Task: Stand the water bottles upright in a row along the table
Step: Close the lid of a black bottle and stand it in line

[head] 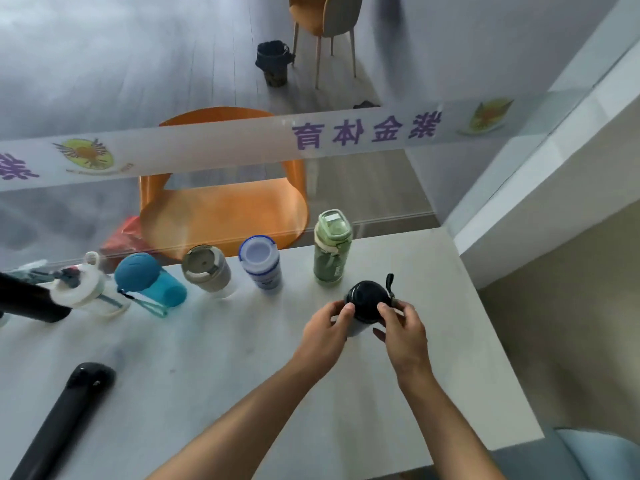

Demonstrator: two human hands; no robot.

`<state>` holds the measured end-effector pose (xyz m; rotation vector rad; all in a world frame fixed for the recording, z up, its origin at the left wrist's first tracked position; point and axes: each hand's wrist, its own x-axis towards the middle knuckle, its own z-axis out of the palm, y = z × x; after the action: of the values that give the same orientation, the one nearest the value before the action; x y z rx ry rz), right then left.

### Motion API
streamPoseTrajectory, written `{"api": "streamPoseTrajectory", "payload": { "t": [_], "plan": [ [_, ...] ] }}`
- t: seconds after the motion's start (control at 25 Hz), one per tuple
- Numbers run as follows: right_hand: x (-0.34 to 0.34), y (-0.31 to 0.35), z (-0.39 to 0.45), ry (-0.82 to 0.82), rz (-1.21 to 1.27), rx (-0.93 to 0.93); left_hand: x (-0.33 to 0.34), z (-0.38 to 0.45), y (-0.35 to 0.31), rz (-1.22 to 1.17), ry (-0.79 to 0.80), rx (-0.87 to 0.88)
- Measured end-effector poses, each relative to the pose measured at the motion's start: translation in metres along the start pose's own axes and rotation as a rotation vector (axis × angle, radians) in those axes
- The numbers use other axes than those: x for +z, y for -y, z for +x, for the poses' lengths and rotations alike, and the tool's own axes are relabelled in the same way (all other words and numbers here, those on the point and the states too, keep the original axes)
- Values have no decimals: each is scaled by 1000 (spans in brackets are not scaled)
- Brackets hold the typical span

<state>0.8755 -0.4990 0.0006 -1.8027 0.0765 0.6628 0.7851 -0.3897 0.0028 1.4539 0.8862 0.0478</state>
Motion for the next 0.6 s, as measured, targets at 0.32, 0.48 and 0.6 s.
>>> {"api": "streamPoseTrajectory", "payload": {
  "t": [0.32,0.48,0.6],
  "plan": [
    [-37,53,129,46,-99,-98,66,99,-56,34,-14,-52],
    [-39,63,163,63,-89,-103,76,124,-71,-5,-26,-21],
    [-40,63,168,70,-94,-122,80,128,-72,0,-42,-19]
  ]
}}
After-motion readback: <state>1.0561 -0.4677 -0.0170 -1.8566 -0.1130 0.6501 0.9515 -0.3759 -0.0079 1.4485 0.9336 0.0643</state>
